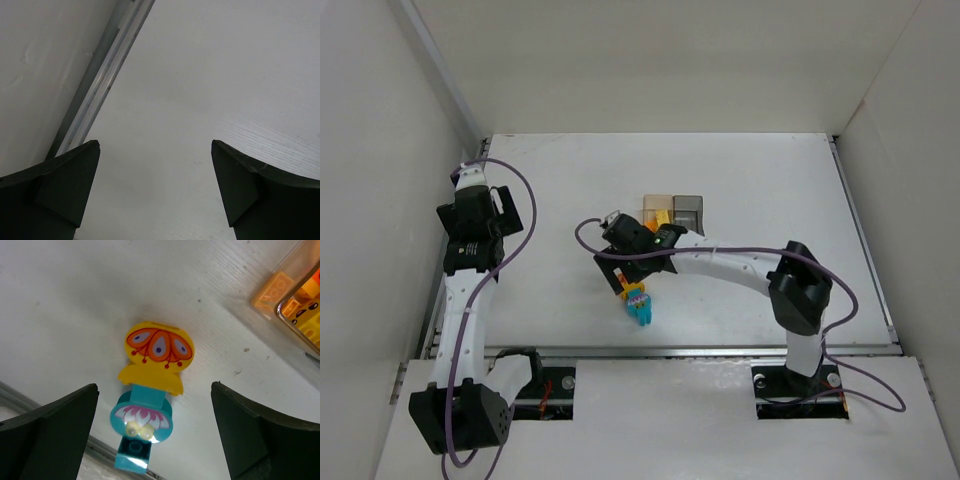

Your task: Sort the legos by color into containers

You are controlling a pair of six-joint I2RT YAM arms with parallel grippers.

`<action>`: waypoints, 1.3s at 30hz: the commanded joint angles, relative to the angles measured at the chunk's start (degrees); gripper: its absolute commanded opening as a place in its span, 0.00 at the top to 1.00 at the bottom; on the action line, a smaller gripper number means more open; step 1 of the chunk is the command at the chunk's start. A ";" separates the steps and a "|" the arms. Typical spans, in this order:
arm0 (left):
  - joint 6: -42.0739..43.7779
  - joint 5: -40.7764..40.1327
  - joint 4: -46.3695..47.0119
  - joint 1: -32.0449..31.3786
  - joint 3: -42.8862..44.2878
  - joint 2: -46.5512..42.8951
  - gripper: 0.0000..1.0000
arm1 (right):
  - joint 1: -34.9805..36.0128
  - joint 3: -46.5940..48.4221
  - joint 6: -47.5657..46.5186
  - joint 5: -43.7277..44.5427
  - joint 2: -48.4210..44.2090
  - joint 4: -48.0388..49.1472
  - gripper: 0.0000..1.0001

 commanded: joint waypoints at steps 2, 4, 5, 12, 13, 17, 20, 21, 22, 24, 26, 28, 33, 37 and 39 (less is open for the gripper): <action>0.19 1.64 2.03 0.13 0.23 -1.78 0.08 | -2.20 4.68 2.09 2.12 4.73 -1.21 0.01; 0.19 1.64 2.03 0.13 0.23 -2.30 0.08 | -2.20 6.09 2.09 4.66 6.40 -1.83 0.01; 0.19 1.64 2.03 0.13 0.23 -2.30 0.08 | -2.20 6.62 2.09 5.20 7.80 -1.83 0.01; 0.19 2.17 1.51 0.13 0.23 -2.83 0.08 | -2.20 7.86 1.57 2.75 12.02 -0.08 0.01; 0.19 2.17 1.51 0.13 0.23 -2.83 0.08 | -2.20 7.86 1.57 2.74 12.03 0.88 0.01; 0.19 2.17 0.98 0.13 0.23 -2.83 0.08 | -2.20 8.38 1.57 1.16 12.65 0.89 0.02; 0.19 2.17 0.98 0.13 0.23 -2.83 0.07 | -2.20 6.54 1.57 0.54 11.95 0.89 0.05; 0.19 2.17 0.98 0.13 0.23 -2.83 0.07 | -2.20 6.01 2.09 0.54 11.94 0.89 0.07; 0.19 2.17 0.98 0.13 0.23 -2.83 0.07 | -2.20 4.88 2.09 0.54 11.33 0.89 0.09; 0.19 2.17 0.98 0.13 0.23 -2.83 0.07 | -2.20 4.17 2.71 0.54 11.33 1.50 0.26; 0.19 2.69 0.98 0.13 0.23 -2.83 0.07 | -2.20 4.16 3.23 0.54 10.80 1.51 0.43; 0.19 3.31 0.98 0.13 0.23 -2.83 0.08 | -2.20 4.16 3.24 1.07 10.27 2.03 0.66; 2.29 7.69 0.98 0.13 0.76 -2.83 0.13 | -2.20 10.21 3.24 5.37 9.22 0.63 0.91; 6.60 21.53 -0.96 -1.10 3.30 -2.83 0.19 | -2.20 14.97 5.59 12.30 5.80 -0.78 1.00; 10.28 28.15 -2.44 -1.80 4.61 -2.83 0.20 | -2.20 15.50 7.01 16.07 1.60 0.79 1.00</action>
